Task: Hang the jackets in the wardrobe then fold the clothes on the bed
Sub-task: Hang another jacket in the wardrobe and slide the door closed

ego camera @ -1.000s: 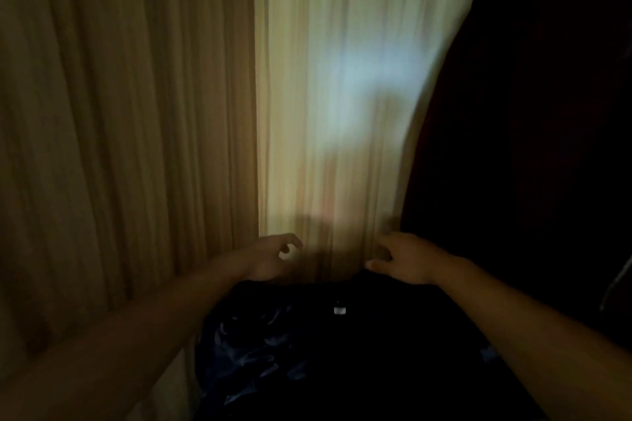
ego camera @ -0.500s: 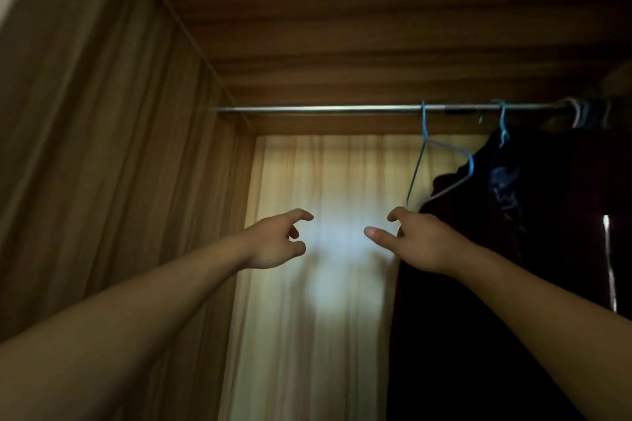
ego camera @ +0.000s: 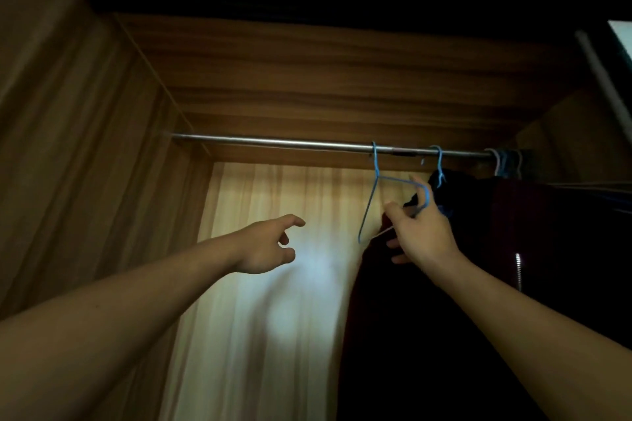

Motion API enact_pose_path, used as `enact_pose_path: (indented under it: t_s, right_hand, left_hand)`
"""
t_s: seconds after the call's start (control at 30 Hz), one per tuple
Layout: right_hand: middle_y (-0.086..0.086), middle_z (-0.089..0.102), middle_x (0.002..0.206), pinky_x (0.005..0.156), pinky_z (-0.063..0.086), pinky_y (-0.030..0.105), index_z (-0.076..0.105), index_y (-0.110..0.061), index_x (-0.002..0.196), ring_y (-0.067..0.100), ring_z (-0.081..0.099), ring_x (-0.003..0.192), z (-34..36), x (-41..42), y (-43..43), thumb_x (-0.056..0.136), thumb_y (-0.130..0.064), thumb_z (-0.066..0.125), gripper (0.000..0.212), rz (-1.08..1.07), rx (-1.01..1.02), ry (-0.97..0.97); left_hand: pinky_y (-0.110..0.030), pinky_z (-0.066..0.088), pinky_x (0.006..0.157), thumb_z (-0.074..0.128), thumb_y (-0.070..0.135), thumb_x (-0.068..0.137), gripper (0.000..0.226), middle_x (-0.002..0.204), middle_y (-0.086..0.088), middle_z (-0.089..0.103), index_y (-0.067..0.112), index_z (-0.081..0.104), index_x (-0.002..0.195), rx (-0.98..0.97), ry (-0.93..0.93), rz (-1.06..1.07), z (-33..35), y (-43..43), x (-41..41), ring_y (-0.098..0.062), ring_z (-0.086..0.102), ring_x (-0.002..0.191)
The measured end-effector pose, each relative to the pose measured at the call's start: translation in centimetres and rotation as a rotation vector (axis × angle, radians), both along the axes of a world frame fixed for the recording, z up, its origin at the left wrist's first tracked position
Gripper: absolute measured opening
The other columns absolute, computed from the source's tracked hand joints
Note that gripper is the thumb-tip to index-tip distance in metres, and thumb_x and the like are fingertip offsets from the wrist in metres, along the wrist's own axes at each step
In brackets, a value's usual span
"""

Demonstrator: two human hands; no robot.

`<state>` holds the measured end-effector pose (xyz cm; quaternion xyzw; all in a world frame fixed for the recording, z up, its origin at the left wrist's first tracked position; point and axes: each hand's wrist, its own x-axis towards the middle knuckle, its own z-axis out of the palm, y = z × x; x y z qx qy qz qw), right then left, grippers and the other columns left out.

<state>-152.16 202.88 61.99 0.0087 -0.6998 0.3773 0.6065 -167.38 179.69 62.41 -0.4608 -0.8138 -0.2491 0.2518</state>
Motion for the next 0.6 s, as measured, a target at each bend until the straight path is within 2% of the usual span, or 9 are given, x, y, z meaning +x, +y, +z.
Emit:
enact_pose_path:
  t_s: [0.1,0.17,0.23,0.37,0.5,0.6]
  right_hand:
    - [0.01,0.068,0.09,0.053,0.062,0.042,0.035,-0.063,0.136,0.023,0.074,0.061,1.6,0.4,-0.4,0.1,-0.038,0.046,0.045,0.07,0.068,0.052]
    - [0.007,0.065,0.093,0.065,0.064,0.049,0.045,-0.058,0.127,0.027,0.074,0.061,2.5,0.6,-0.6,0.101,-0.029,0.038,0.039,0.094,0.08,0.077]
    - [0.006,0.063,0.093,0.071,0.063,0.051,0.047,-0.052,0.121,0.032,0.074,0.062,3.4,0.7,-0.8,0.102,-0.023,0.034,0.037,0.136,0.079,0.088]
    - [0.004,0.058,0.115,0.063,0.063,0.039,0.043,-0.04,0.13,0.035,0.075,0.065,4.3,0.4,-0.8,0.105,-0.022,0.036,0.032,0.254,0.074,0.099]
    - [0.008,0.057,0.116,0.072,0.064,0.045,0.045,-0.041,0.13,0.038,0.075,0.072,4.0,0.1,-0.6,0.106,-0.02,0.036,0.033,0.29,0.051,0.114]
    - [0.012,0.058,0.112,0.076,0.063,0.044,0.046,-0.043,0.126,0.042,0.073,0.078,4.3,0.0,-0.7,0.106,-0.015,0.038,0.036,0.284,0.041,0.15]
  left_hand:
    - [-0.026,0.046,0.083,0.052,0.031,0.1,0.068,0.129,0.0,0.053,0.053,0.013,0.151,0.036,0.012,-0.057,0.0,0.9,0.3,-0.018,0.06,0.108]
    - [-0.026,0.044,0.083,0.051,0.033,0.101,0.071,0.128,0.0,0.054,0.058,0.006,0.15,0.057,0.018,-0.08,-0.2,1.3,0.4,-0.017,0.06,0.106]
    - [-0.026,0.044,0.083,0.051,0.035,0.101,0.072,0.127,0.0,0.054,0.06,0.004,0.149,0.07,0.017,-0.091,-0.2,1.4,0.3,-0.018,0.06,0.105]
    - [-0.024,0.044,0.078,0.049,0.034,0.103,0.066,0.127,0.0,0.055,0.056,0.009,0.151,0.092,0.012,-0.09,0.0,0.9,-0.2,-0.015,0.06,0.102]
    - [-0.027,0.048,0.088,0.048,0.034,0.104,0.061,0.139,-0.004,0.051,0.045,0.016,0.155,0.122,0.016,-0.048,0.2,0.0,-0.6,-0.02,0.059,0.113]
    - [-0.028,0.048,0.089,0.048,0.034,0.104,0.06,0.142,-0.005,0.049,0.04,0.019,0.156,0.131,0.032,-0.027,0.6,-0.5,-0.6,-0.019,0.057,0.112]
